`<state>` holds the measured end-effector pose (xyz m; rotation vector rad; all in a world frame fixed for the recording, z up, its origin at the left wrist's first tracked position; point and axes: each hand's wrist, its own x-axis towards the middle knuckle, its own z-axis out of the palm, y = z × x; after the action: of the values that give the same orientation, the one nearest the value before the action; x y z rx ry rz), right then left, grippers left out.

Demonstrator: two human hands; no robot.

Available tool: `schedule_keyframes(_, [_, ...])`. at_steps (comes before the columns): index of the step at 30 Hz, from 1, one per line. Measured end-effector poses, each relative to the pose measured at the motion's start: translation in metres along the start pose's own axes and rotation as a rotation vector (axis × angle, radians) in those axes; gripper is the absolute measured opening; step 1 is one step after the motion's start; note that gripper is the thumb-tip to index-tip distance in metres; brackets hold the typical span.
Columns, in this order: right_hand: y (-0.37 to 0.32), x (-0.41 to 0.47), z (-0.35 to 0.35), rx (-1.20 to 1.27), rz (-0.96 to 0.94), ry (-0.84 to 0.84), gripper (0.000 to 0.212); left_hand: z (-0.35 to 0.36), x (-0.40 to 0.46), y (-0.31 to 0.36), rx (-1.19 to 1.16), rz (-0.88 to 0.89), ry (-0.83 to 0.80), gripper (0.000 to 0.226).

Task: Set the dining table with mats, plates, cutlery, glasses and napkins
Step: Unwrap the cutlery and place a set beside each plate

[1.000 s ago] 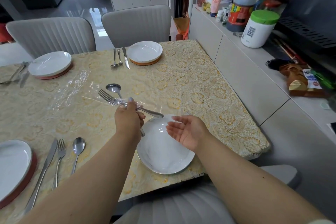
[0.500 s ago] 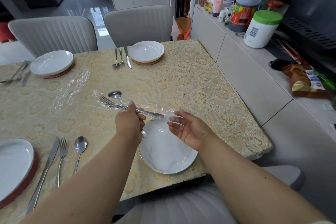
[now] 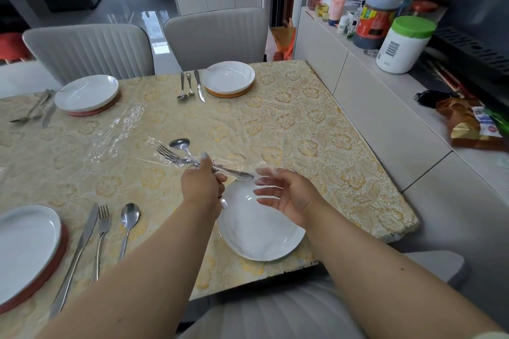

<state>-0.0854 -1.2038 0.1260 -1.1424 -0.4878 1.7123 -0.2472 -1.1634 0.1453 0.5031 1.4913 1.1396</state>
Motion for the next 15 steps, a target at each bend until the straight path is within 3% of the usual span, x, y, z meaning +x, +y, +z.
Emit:
schedule_keyframes(3, [0.0004,0.0005,0.0040,0.072,0.001,0.001,0.026,0.0000,-0.0020,0.0000,0.002,-0.003,-0.009,0.041])
schedule_keyframes(6, [0.0029,0.0030,0.0032,0.007,-0.082,0.112,0.013,-0.0019,-0.0022,0.0006,0.011,0.000,-0.014,0.039])
schedule_keyframes(15, [0.0039,0.0004,0.0061,-0.062,-0.136,0.193,0.010,-0.0060,-0.0029,-0.0024,0.020,0.042,0.036,0.036])
